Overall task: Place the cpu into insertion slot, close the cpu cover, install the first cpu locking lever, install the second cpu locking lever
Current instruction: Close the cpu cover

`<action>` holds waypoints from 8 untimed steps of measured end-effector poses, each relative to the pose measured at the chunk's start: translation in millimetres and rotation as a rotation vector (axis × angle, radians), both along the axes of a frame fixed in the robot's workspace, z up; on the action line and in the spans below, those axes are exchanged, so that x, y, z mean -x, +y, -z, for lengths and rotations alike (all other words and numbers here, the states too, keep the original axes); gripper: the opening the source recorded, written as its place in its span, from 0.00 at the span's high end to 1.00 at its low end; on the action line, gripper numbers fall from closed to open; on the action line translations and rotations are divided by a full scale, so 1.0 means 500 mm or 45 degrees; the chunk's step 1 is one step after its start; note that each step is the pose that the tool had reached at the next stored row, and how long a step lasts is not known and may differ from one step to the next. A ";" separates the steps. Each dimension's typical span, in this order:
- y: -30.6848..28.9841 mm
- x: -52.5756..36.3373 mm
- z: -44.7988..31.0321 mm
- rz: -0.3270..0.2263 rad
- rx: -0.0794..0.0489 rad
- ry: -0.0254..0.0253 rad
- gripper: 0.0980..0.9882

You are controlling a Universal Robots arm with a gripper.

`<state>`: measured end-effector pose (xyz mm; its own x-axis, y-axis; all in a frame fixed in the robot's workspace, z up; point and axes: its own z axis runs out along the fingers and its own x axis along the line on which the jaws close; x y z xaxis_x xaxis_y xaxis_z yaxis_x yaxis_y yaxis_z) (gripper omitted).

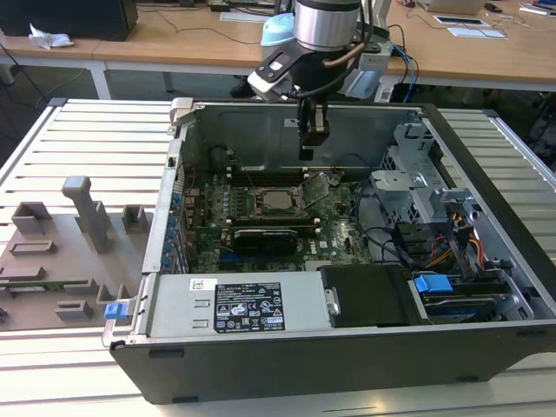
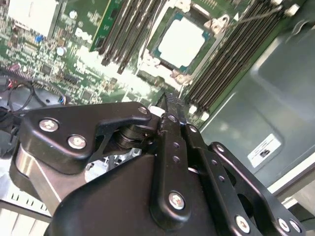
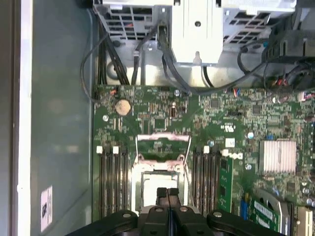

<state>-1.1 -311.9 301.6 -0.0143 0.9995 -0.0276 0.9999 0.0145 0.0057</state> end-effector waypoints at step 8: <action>0.000 -0.054 0.000 0.000 0.004 0.0011 0.99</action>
<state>26.0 -311.8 301.6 -0.0142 0.9994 -0.0305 0.9999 0.0144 0.0048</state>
